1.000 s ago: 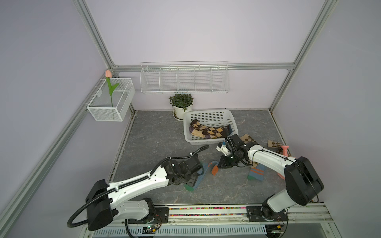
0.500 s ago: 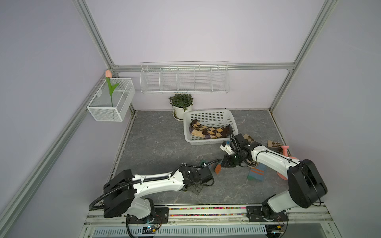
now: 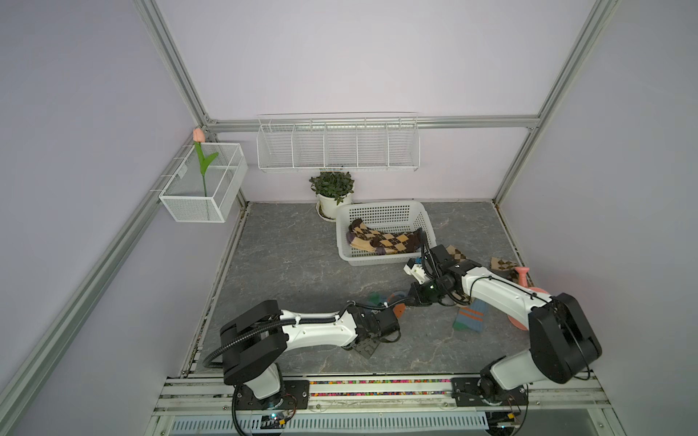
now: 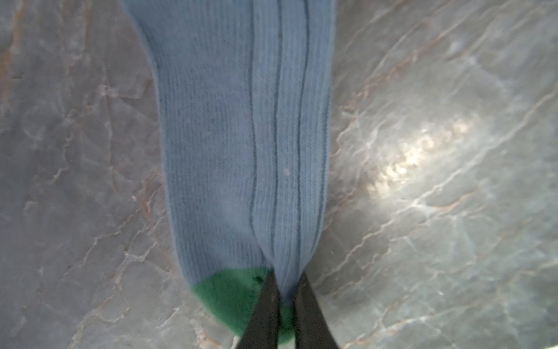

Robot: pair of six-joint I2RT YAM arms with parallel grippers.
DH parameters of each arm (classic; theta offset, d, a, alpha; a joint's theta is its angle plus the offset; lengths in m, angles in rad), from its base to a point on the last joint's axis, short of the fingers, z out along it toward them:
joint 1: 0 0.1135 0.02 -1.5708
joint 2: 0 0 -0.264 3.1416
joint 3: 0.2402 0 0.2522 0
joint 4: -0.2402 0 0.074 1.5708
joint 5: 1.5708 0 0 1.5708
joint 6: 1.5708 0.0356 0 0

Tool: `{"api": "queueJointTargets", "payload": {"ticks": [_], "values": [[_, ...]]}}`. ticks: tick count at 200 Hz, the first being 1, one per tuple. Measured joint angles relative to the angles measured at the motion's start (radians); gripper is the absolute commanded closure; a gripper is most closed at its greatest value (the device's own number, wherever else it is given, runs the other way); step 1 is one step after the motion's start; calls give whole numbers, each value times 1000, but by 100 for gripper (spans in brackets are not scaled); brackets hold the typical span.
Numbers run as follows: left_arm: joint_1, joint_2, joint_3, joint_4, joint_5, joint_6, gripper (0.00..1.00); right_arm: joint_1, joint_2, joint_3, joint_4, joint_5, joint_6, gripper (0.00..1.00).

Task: Place the socks together as a pair
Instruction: Flatten out the sock at the center of the board.

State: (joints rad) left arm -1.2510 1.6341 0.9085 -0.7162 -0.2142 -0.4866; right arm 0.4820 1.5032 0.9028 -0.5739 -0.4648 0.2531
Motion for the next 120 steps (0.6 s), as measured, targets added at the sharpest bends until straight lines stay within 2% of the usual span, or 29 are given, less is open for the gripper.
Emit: {"api": "queueJointTargets", "payload": {"ticks": [30, 59, 98, 120], "values": [[0, -17, 32, -73, -1, -9, 100, -1, -19, 0, 0, -16, 1, 93], [15, -135, 166, -193, 53, -58, 100, 14, -69, -38, 16, -89, 5, 93], [134, -360, 255, -208, 207, -101, 100, 73, -113, -77, 31, -201, 25, 93], [213, -410, 254, -210, 300, -102, 100, 92, -137, -106, 53, -252, 42, 93]]}}
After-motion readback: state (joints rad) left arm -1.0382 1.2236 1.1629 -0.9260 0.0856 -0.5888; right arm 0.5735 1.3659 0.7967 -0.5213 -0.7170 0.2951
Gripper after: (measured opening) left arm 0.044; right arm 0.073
